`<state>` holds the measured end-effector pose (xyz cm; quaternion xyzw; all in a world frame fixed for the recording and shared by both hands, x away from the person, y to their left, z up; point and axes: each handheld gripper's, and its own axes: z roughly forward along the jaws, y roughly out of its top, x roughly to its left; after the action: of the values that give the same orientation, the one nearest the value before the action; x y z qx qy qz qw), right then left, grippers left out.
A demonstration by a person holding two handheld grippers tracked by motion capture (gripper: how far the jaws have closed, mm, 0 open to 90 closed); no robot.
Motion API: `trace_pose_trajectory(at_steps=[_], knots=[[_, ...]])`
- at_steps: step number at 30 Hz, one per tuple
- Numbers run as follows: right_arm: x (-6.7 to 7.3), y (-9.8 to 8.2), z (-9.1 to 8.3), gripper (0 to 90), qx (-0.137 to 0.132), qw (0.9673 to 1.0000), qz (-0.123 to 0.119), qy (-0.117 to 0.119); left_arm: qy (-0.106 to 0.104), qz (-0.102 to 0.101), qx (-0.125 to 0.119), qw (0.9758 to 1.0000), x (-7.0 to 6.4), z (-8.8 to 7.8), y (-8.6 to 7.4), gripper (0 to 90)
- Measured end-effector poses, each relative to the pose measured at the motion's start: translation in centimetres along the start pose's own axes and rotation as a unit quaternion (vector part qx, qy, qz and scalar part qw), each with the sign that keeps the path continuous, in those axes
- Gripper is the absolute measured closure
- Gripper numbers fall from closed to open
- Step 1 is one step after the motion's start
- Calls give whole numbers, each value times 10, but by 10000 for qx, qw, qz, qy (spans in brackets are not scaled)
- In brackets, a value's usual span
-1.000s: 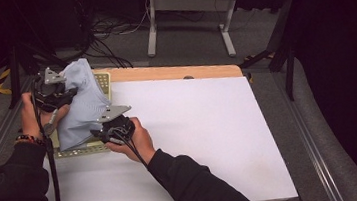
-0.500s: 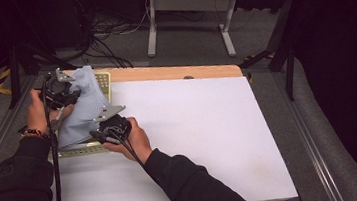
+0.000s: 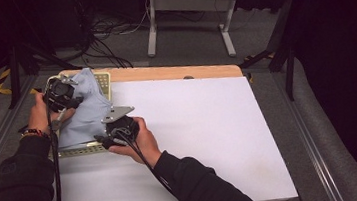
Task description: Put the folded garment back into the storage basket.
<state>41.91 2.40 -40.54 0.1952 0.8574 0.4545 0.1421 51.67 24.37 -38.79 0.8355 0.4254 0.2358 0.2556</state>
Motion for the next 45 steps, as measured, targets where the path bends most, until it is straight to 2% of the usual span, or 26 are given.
trace_pose_trajectory(at_steps=[2,5,9,12,16,17,19,26,27,29,34,35,36,38,40,42,43,45], knots=[[-2,-3,-7,383,-44,9999,-103,-84,-49,-16,57,10000,-1,3,-1,730],[-7,-9,-18,373,-137,9999,-8,-20,-18,83,182,9998,-2,7,-3,734],[-13,-20,-34,358,-139,9998,-134,-89,-18,72,356,9993,-2,12,-5,740],[-22,-36,-48,344,-147,9998,-159,-52,-3,136,536,9985,-3,17,-6,745],[-29,-53,-63,340,-229,9996,-116,-80,-105,170,631,9978,-5,21,-8,748],[-31,-57,-66,337,-209,9997,-103,-77,-121,239,694,9972,-5,24,-9,749],[-35,-65,-72,330,-178,9998,-67,-59,-188,205,830,9962,-6,27,-11,749],[-42,-82,-89,323,-219,9997,30,-89,-7,152,913,9957,-5,27,-12,740],[-46,-86,-97,318,-249,9996,43,-117,31,160,893,9959,-5,27,-11,726],[-48,-88,-103,315,-251,9995,16,-212,120,100,815,9966,-4,24,-11,718],[-51,-93,-122,312,-327,9983,-99,-471,317,-153,465,9983,-2,14,-11,675],[-51,-93,-126,311,-349,9981,-106,-497,317,-153,465,9983,-2,14,-11,657],[-51,-95,-131,310,-385,9976,-150,-551,387,-283,216,9986,-1,8,-11,657],[-50,-97,-137,309,-391,9971,-216,-623,433,-395,-11,9983,0,1,-11,657],[-49,-99,-143,308,-381,9967,-285,-662,399,-421,-262,9980,-1,-8,-10,666],[-48,-101,-149,308,-398,9962,-326,-705,239,-477,-490,9974,-4,-16,-9,700],[-48,-102,-153,307,-405,9960,-346,-713,188,-449,-536,9974,-5,-18,-9,722],[-48,-105,-159,307,-423,9957,-365,-742,69,-217,-504,9985,-15,-20,-8,750]])
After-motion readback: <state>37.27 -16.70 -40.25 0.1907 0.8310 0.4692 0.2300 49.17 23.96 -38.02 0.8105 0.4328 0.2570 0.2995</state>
